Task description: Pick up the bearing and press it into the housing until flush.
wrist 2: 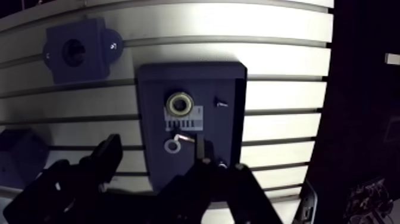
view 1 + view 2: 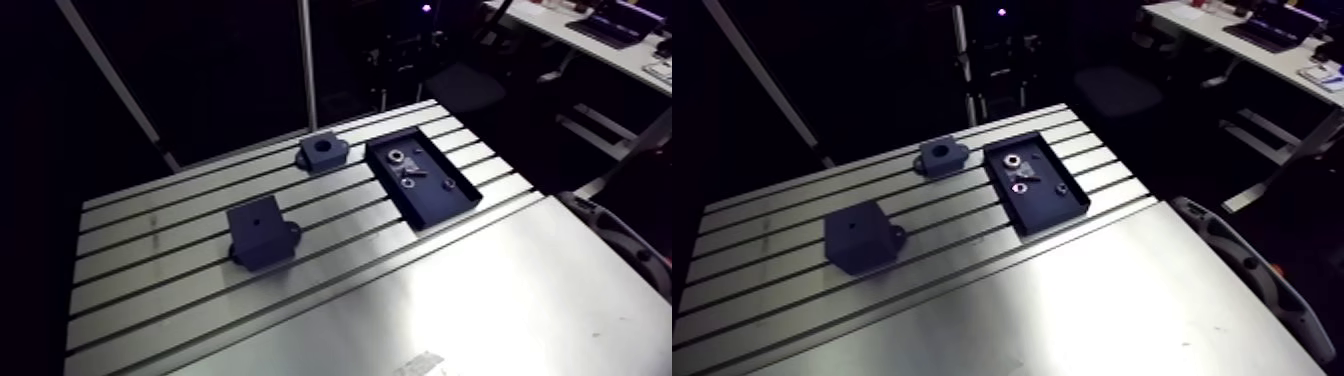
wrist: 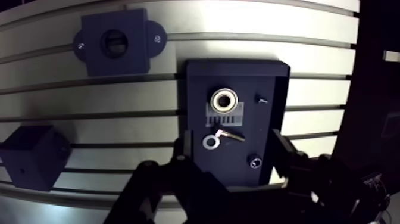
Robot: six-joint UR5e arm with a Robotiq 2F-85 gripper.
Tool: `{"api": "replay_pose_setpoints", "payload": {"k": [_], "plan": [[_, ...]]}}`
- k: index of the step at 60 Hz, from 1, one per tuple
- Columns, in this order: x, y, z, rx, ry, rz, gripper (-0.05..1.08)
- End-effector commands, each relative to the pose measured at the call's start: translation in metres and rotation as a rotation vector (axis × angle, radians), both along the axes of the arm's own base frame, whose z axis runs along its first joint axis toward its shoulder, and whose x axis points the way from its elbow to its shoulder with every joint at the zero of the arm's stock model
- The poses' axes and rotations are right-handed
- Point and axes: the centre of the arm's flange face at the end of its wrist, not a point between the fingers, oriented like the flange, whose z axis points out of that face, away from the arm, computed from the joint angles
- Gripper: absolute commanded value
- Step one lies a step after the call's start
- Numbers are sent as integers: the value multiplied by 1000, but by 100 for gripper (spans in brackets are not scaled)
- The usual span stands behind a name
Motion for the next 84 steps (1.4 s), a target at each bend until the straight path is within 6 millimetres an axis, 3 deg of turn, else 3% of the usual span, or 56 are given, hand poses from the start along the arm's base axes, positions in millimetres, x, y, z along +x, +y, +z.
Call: {"api": "replay_pose_setpoints", "payload": {"k": [1,52,84], "plan": [[-1,0,-18,-3,-6,-1,29],[12,0,-60,0,-13,-6,40],[20,19,-75,-10,-25,-35,41]]}}
